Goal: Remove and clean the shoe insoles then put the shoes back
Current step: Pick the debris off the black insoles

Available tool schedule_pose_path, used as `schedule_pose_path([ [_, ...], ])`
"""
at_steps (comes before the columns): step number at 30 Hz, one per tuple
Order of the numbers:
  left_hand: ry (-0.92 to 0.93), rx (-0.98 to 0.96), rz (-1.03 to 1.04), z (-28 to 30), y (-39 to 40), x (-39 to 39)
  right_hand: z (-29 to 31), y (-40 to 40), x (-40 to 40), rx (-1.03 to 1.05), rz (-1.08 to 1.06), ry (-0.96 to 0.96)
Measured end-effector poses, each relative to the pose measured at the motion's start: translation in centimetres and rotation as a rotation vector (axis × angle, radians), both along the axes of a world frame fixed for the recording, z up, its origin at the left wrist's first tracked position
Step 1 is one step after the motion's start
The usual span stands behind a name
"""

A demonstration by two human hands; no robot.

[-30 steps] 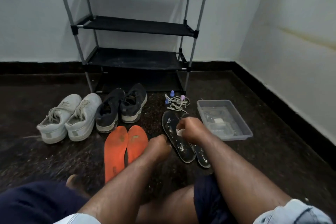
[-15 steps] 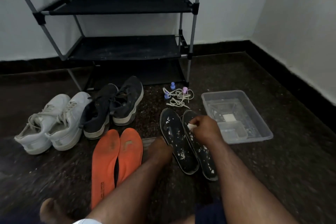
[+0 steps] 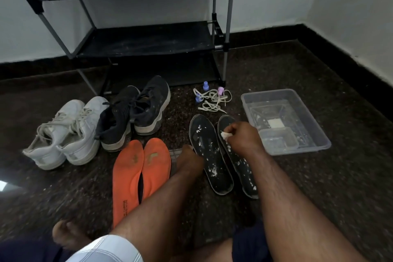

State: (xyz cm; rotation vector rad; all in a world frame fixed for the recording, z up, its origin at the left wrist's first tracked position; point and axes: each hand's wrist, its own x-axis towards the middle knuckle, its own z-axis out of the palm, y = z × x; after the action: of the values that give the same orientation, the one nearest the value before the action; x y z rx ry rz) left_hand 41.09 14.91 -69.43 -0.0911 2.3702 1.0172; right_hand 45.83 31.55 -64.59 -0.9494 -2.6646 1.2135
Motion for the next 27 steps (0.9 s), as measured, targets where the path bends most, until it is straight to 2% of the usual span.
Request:
schedule_pose_path([
  [8,-0.009,-0.080,-0.212,2.7,-6.3,1.3,-0.1,-2.3,0.4,0.007,0.138,-0.052],
  [14,-0.040,-0.196,-0.261,4.5,-9.3,0.2,0.3,-3.2,1.4,0.000,0.182,-0.071],
  [17,-0.067,-0.120,-0.258,5.8,-11.0,-0.7,0.5,-4.2,1.7,-0.004,0.266,-0.117],
  [22,-0.245,0.151,-0.157,5.7,-13.2,-0.8,-0.4,-6.5,1.2,0.064,0.402,-0.292],
  [27,-0.312,0.354,-0.103,4.5,-12.5,-1.2,-1.5,-7.6,0.9,0.070,0.476,-0.279],
])
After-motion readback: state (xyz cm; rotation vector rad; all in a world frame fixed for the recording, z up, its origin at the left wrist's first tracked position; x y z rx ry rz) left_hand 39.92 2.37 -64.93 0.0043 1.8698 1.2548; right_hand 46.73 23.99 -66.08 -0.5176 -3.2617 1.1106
